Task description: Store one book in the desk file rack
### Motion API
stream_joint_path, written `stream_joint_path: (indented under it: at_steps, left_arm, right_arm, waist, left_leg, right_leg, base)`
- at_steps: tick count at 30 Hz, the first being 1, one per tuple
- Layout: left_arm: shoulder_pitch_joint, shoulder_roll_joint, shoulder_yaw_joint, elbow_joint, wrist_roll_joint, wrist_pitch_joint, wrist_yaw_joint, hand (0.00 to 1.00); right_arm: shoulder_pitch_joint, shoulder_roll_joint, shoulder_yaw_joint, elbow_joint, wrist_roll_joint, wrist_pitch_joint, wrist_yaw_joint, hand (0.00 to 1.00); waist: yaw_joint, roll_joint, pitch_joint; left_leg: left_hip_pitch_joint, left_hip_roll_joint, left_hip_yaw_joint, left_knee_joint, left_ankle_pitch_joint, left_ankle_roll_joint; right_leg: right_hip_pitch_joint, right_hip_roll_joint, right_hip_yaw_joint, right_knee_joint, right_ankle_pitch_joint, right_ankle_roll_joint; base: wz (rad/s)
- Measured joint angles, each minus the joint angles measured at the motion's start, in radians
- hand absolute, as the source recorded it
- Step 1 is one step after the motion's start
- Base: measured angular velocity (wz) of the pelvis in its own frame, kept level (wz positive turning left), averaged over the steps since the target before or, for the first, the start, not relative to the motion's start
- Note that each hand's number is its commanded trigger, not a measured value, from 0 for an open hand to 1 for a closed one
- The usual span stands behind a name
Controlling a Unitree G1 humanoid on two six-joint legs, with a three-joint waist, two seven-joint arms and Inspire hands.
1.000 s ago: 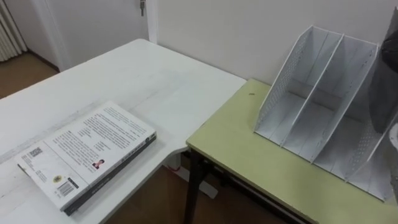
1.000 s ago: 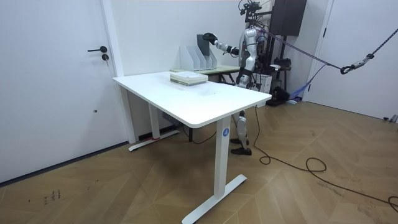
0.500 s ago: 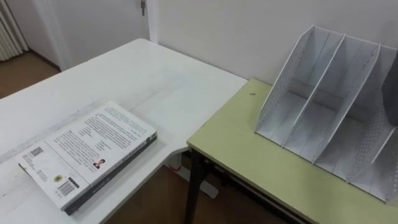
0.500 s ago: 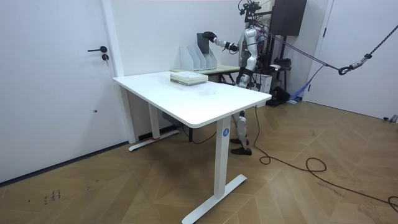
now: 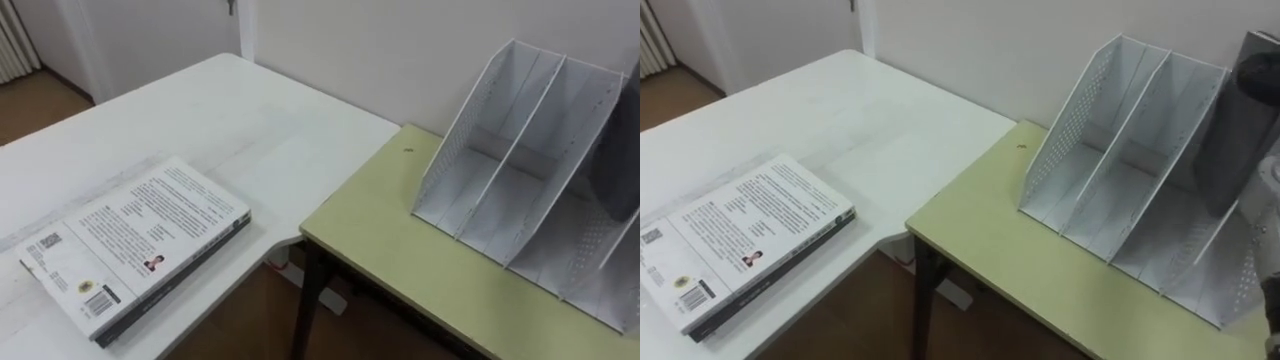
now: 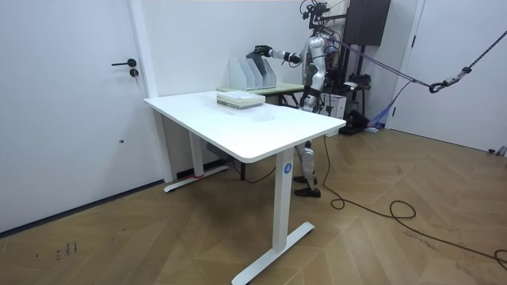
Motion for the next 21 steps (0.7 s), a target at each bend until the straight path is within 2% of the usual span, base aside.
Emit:
stream_joint_path:
  at_steps: [3,6,9,15,21]
  left_arm:
    - [0.000,0.001,0.015,0.003,0.000,0.002,0.000,0.00]
    - [0.000,0.005,0.017,0.004,0.000,0.007,0.000,0.00]
    - [-0.002,0.008,0.017,0.003,0.000,0.017,0.000,0.00]
    - [-0.002,0.008,0.014,0.002,0.000,0.022,0.007,0.00]
    - [-0.001,0.008,0.014,0.003,0.001,0.024,0.008,0.00]
  right_arm:
    - [-0.035,-0.009,0.003,0.001,0.030,0.005,0.024,0.00]
    - [-0.051,-0.033,0.032,0.001,0.059,0.005,0.049,0.00]
    - [-0.052,-0.036,0.035,0.001,0.071,0.005,0.069,0.00]
    - [-0.052,-0.036,0.035,0.001,0.082,0.005,0.094,0.00]
    - [-0.052,-0.036,0.035,0.001,0.082,0.005,0.096,0.00]
  waist:
    - [-0.001,-0.007,0.0041]
    - [0.001,-0.013,0.0023]
    - [0.002,-0.014,0.0018]
    - [0.002,-0.007,0.0024]
    - [0.002,0.005,-0.0039]
  left_leg:
    - [0.001,0.003,0.000,0.002,0.000,0.000]
    - [0.002,0.003,0.000,0.004,0.000,0.000]
    - [0.003,0.003,0.000,0.010,0.000,0.000]
    - [0.002,-0.001,-0.001,0.013,0.000,0.000]
    - [0.004,0.002,-0.002,0.011,0.000,0.000]
  right_leg:
    - [0.001,0.000,-0.003,-0.002,0.001,-0.001]
    - [0.003,-0.001,-0.003,-0.003,0.002,-0.003]
    - [0.002,-0.002,-0.005,-0.003,0.003,-0.002]
    - [0.003,-0.001,-0.003,-0.009,0.003,-0.002]
    - [0.011,0.003,-0.007,-0.019,0.009,-0.004]
  base:
    - [-0.06]
    - [-0.02]
    - [0.00]
    - [0.00]
    - [0.00]
